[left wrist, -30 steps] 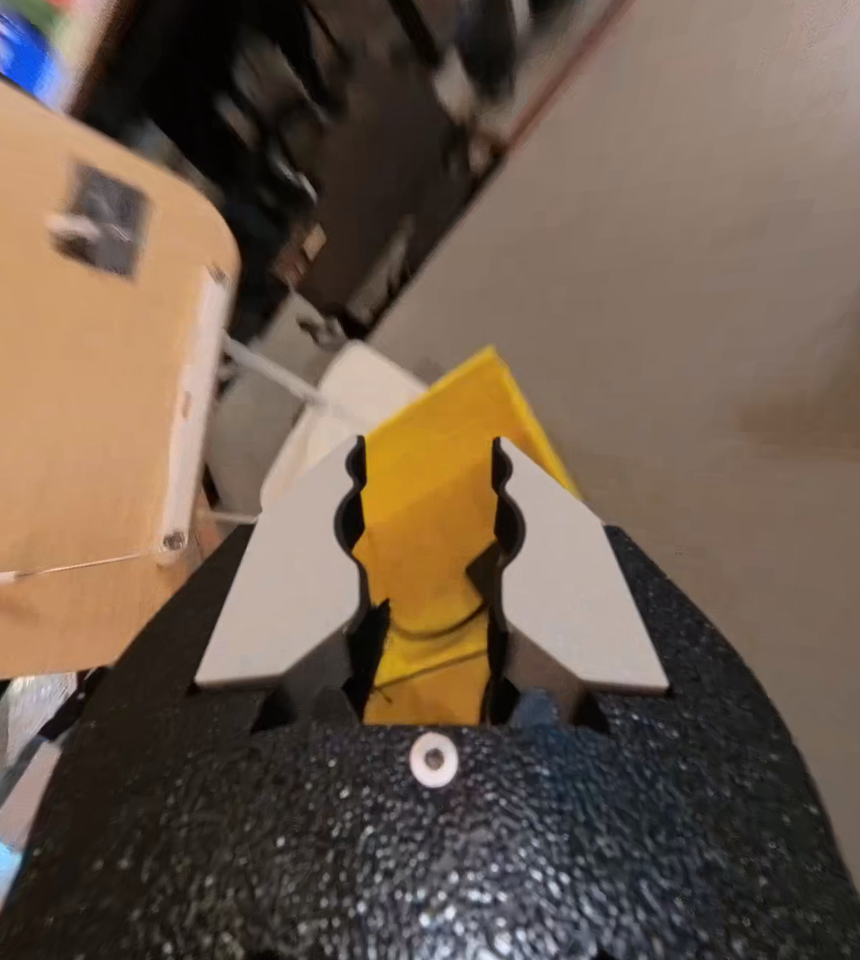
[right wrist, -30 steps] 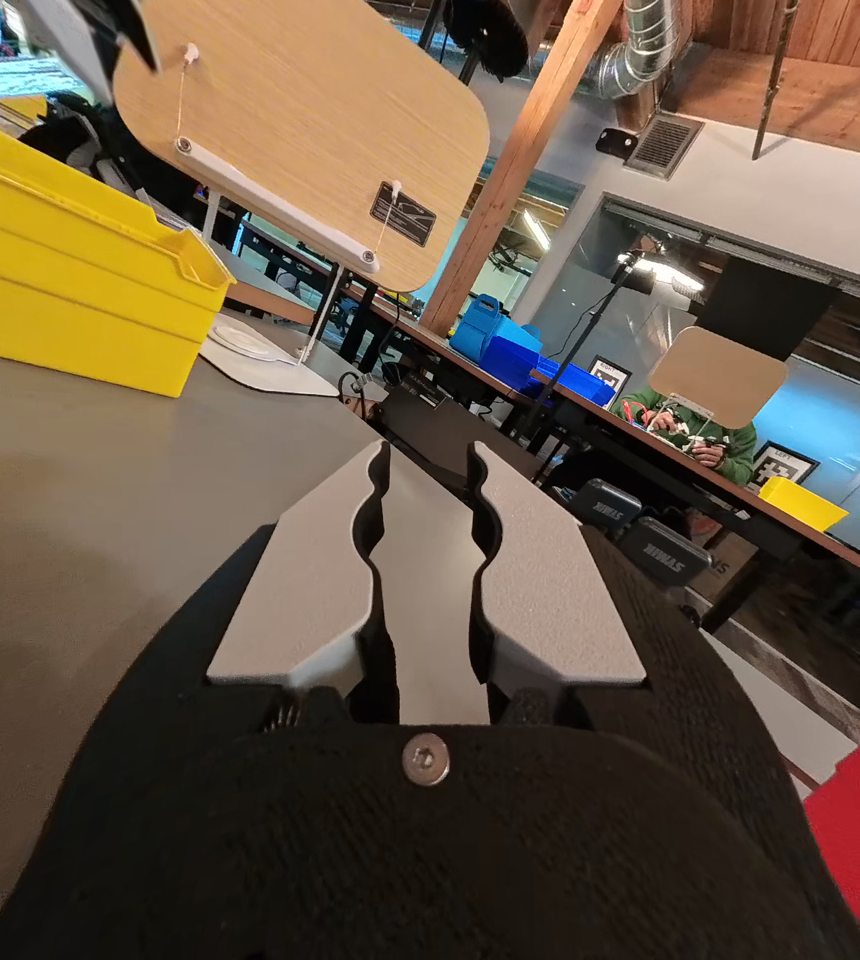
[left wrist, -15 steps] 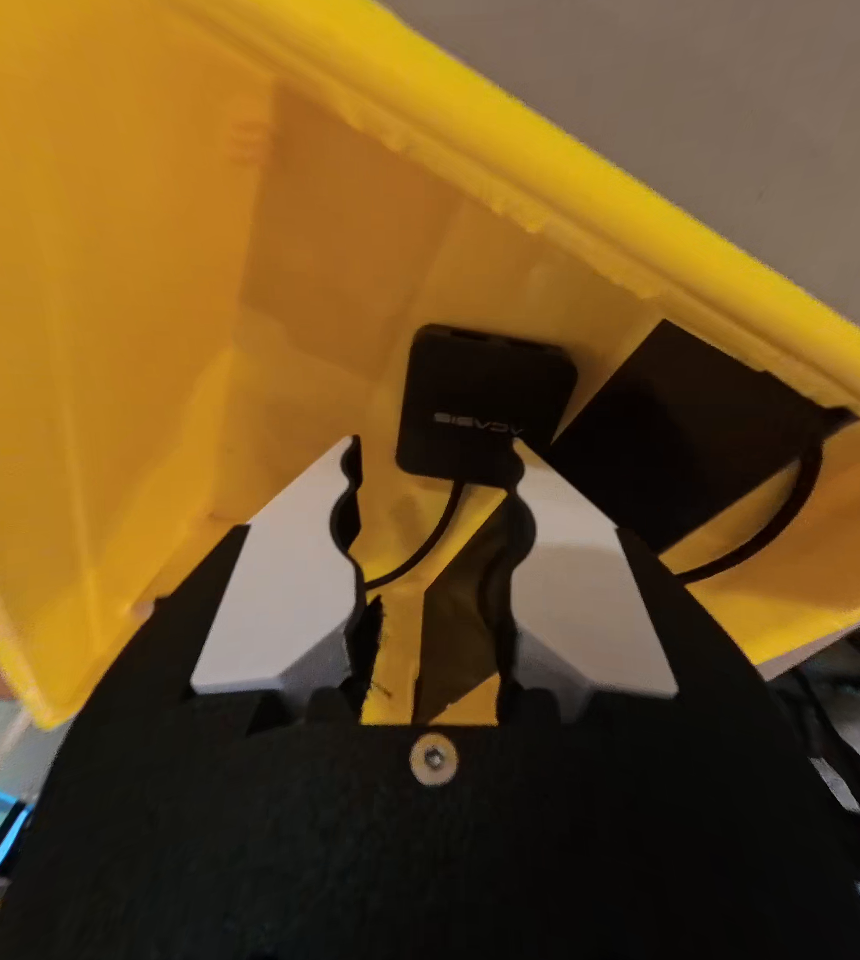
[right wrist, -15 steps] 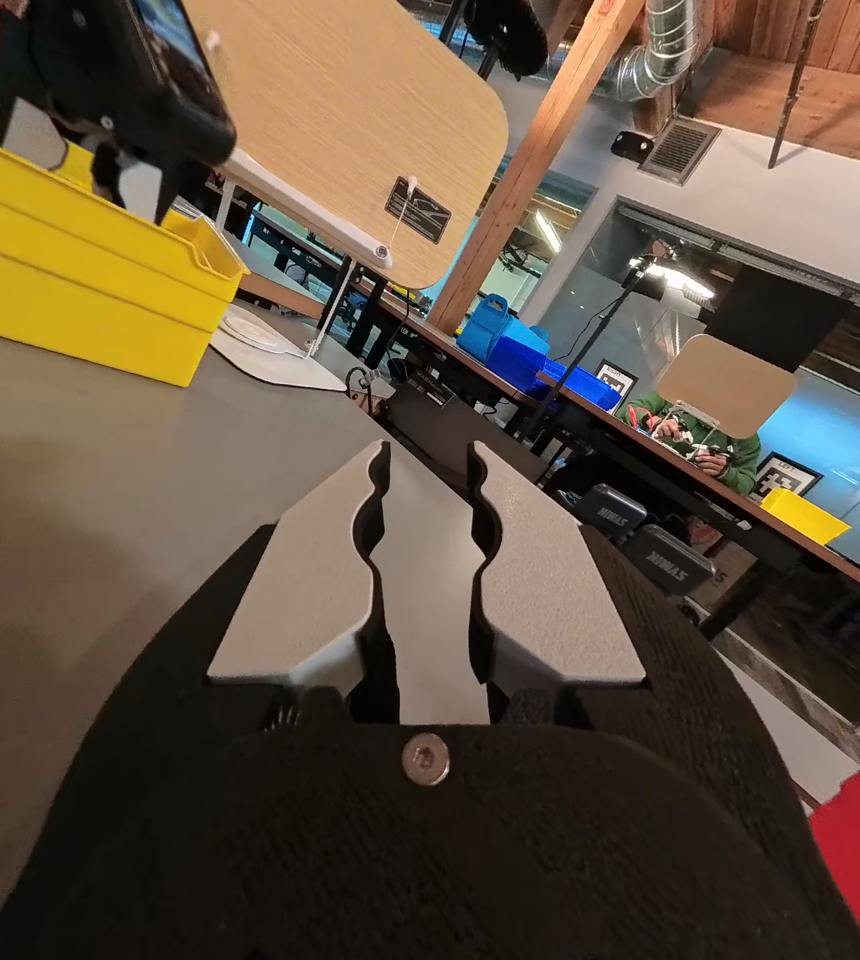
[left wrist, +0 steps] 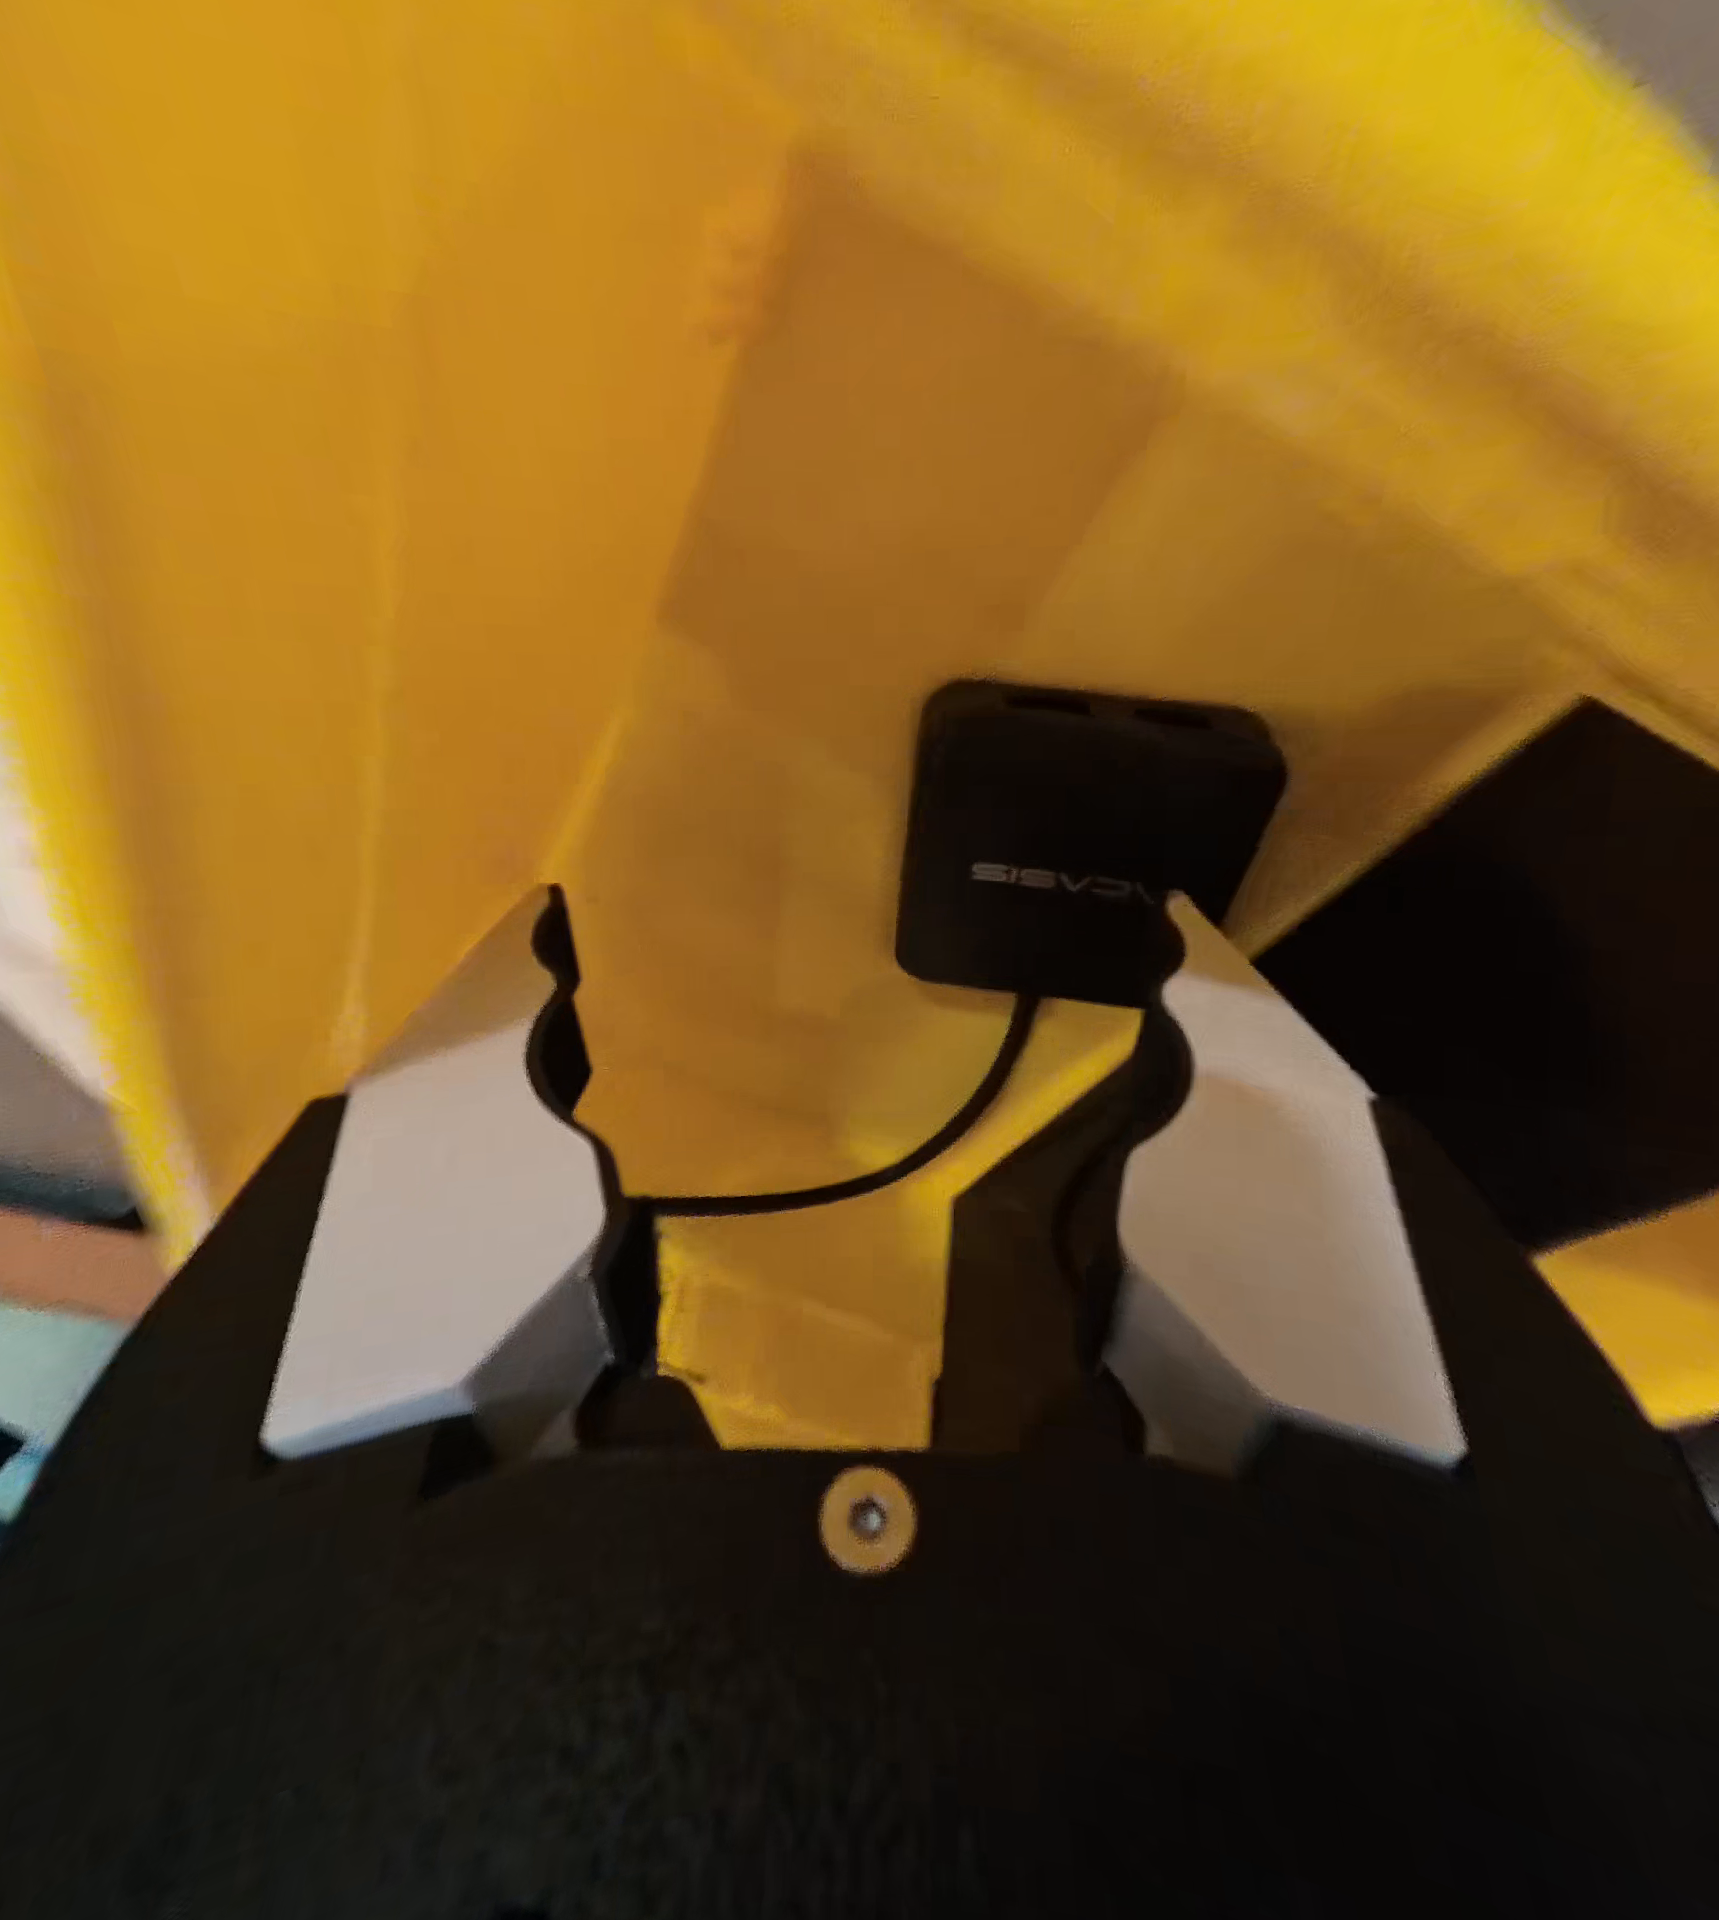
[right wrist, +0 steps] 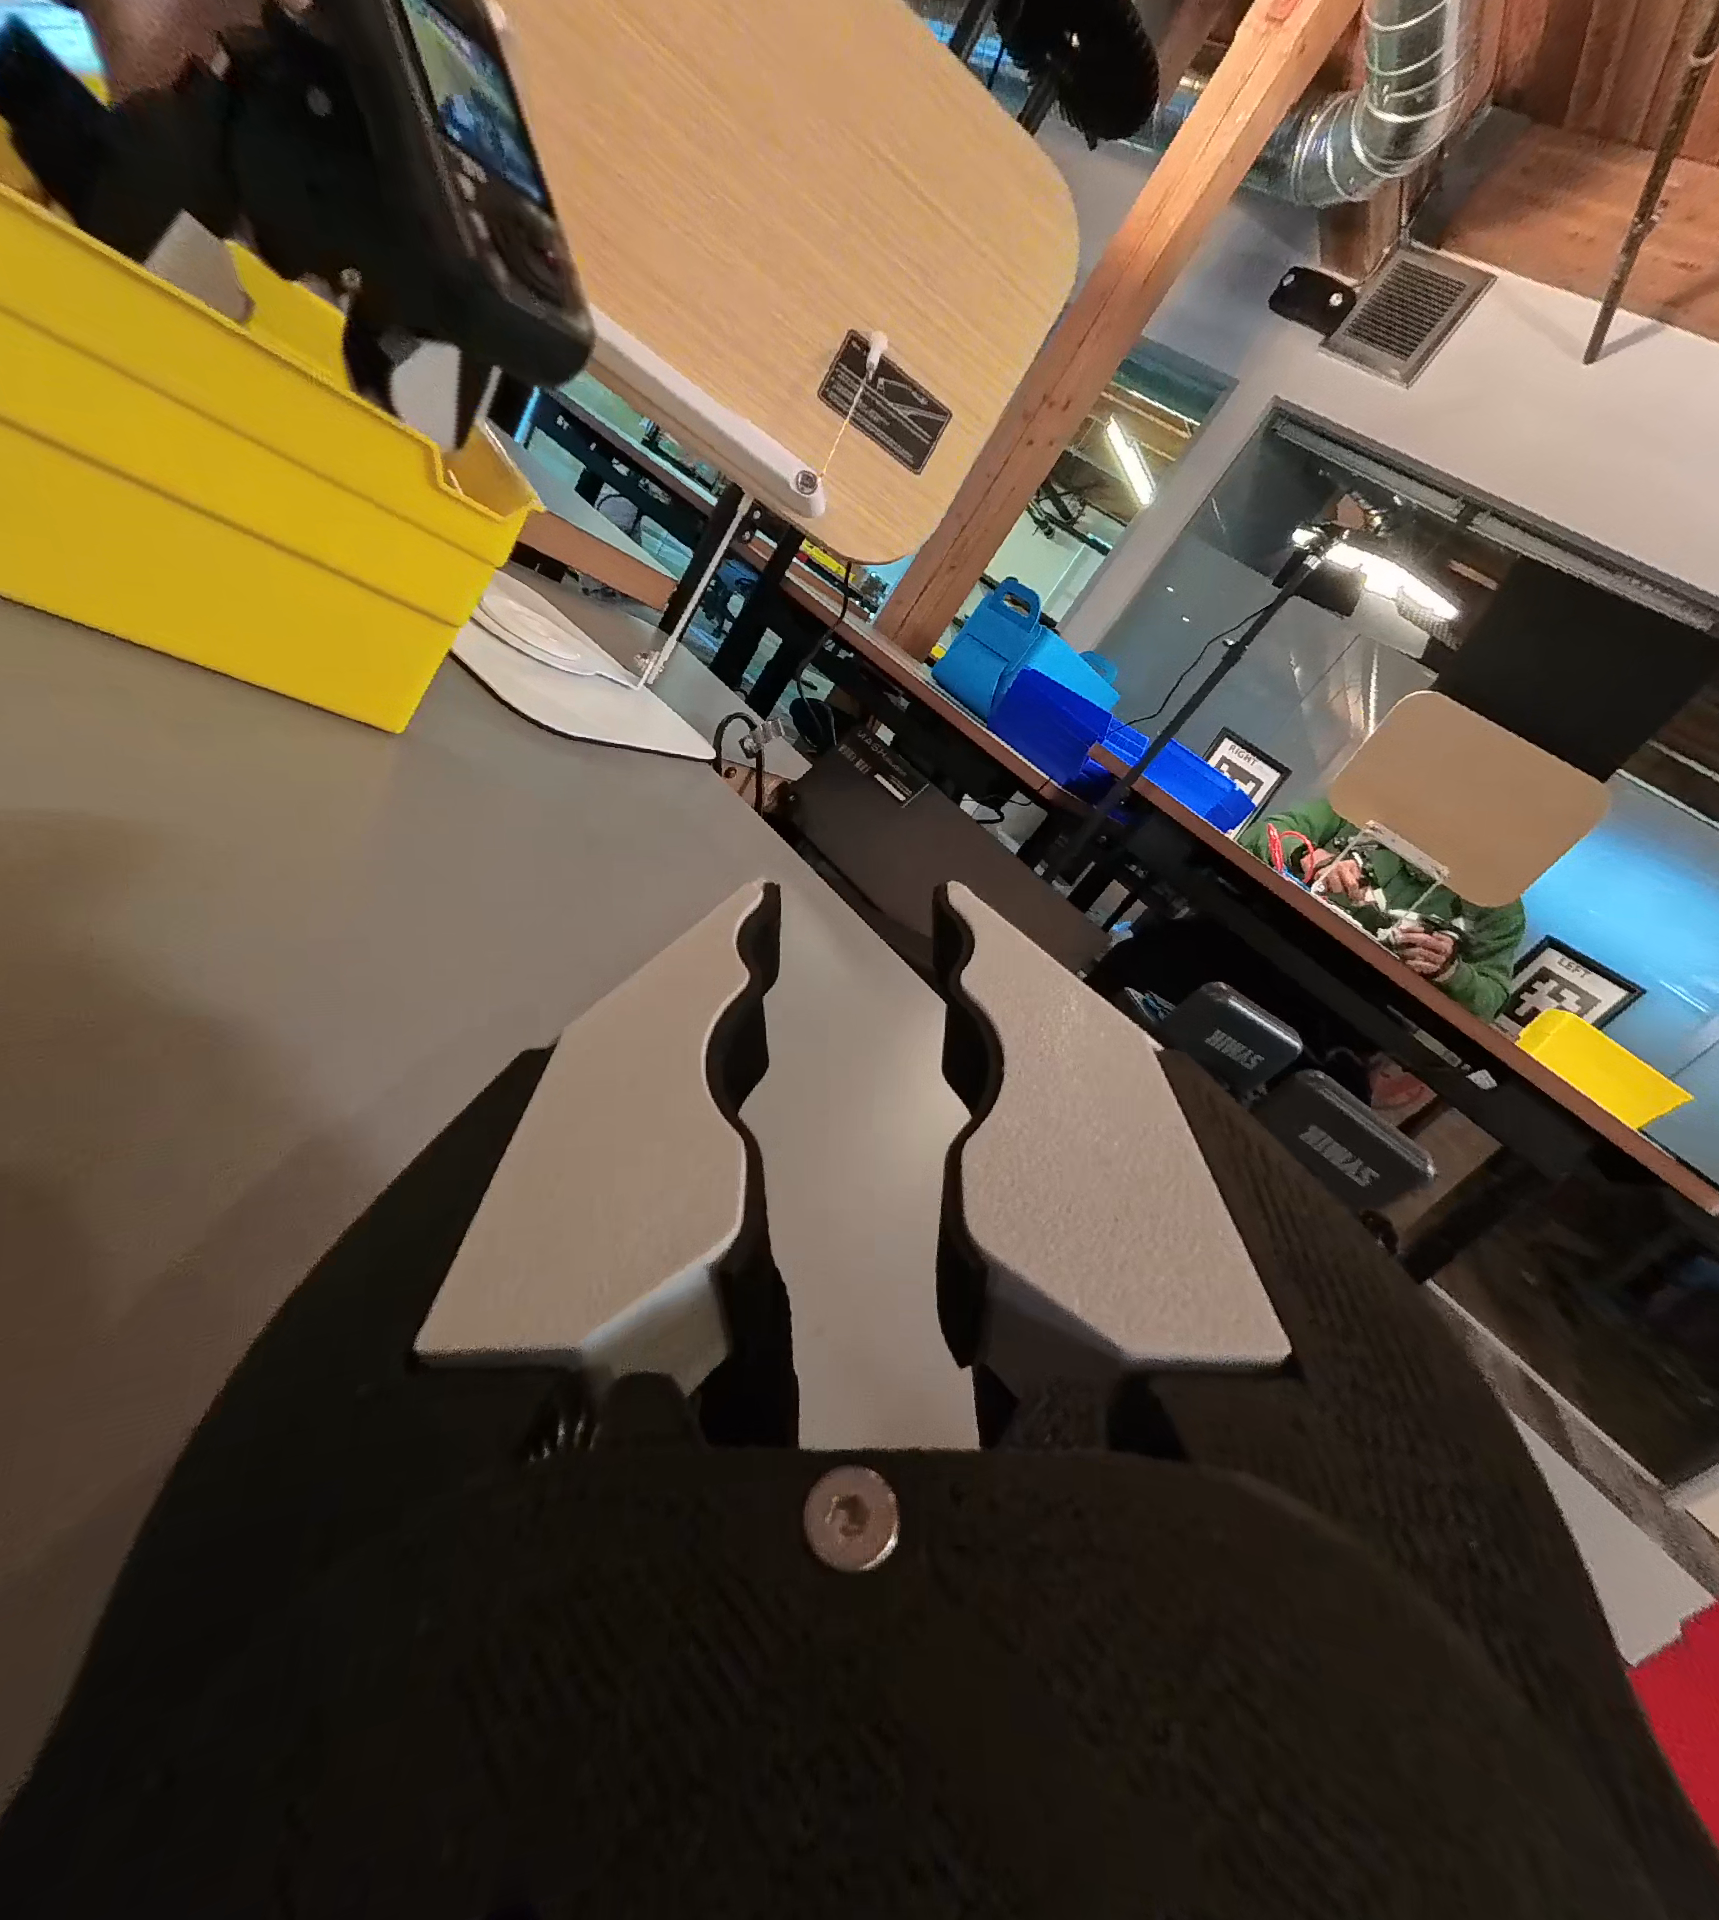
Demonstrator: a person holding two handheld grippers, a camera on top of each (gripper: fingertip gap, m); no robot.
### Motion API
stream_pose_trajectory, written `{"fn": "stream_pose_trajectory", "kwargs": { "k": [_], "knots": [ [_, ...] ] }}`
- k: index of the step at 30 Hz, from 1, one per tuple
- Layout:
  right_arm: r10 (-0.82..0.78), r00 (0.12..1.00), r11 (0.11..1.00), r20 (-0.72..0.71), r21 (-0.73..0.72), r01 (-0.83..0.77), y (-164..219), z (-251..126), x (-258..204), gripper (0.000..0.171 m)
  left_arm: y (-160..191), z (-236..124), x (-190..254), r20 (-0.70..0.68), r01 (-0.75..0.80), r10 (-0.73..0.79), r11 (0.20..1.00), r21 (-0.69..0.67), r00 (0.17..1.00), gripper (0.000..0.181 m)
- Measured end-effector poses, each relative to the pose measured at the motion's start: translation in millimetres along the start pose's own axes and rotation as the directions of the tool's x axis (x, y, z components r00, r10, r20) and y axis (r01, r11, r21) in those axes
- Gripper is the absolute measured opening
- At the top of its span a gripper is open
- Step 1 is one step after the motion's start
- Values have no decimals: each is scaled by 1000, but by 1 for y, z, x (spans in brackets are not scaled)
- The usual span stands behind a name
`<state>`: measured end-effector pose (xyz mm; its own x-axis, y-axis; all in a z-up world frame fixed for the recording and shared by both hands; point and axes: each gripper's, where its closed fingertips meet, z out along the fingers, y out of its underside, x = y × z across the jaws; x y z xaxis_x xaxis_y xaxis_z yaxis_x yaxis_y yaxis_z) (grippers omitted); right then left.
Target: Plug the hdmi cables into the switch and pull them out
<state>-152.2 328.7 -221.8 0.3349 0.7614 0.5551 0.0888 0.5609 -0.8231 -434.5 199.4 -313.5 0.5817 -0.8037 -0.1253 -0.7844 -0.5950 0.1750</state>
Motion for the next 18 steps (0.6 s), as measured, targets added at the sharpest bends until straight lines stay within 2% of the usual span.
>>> {"fn": "stream_pose_trajectory", "kwargs": {
  "k": [2, 3, 5, 7, 11, 14, 18],
  "knots": [
    [-6, 1000, 1000, 4, -2, 6, 0, 0, -1, 28, 2, -4, -22, 136, 3, -5, 1000, 20, 991, 69],
    [-8, 1000, 1000, 6, -2, 8, 0, 0, -2, 28, 7, -3, -28, 185, -27, 26, 1000, 1, 982, 62],
    [-11, 1000, 1000, 8, -2, 11, 0, 0, -2, 28, 9, -4, -24, 170, -24, 20, 999, 23, 985, 70],
    [-14, 1000, 1000, 11, -3, 14, 0, 0, -3, 28, 0, -6, -8, 59, 19, -26, 993, 117, 998, 84],
    [-28, 999, 1000, 20, -8, 28, 1, 1, -5, 28, -3, -11, 8, -94, 111, -94, 973, 200, 991, 91],
    [-48, 998, 999, 32, -14, 48, 1, 2, -9, 27, -7, -8, 14, -94, 78, -58, 970, 228, 994, 94],
    [-77, 996, 997, 48, -23, 78, 2, 3, -14, 27, -10, 8, 20, -29, -24, 29, 986, 167, 999, 95]
  ]
}}
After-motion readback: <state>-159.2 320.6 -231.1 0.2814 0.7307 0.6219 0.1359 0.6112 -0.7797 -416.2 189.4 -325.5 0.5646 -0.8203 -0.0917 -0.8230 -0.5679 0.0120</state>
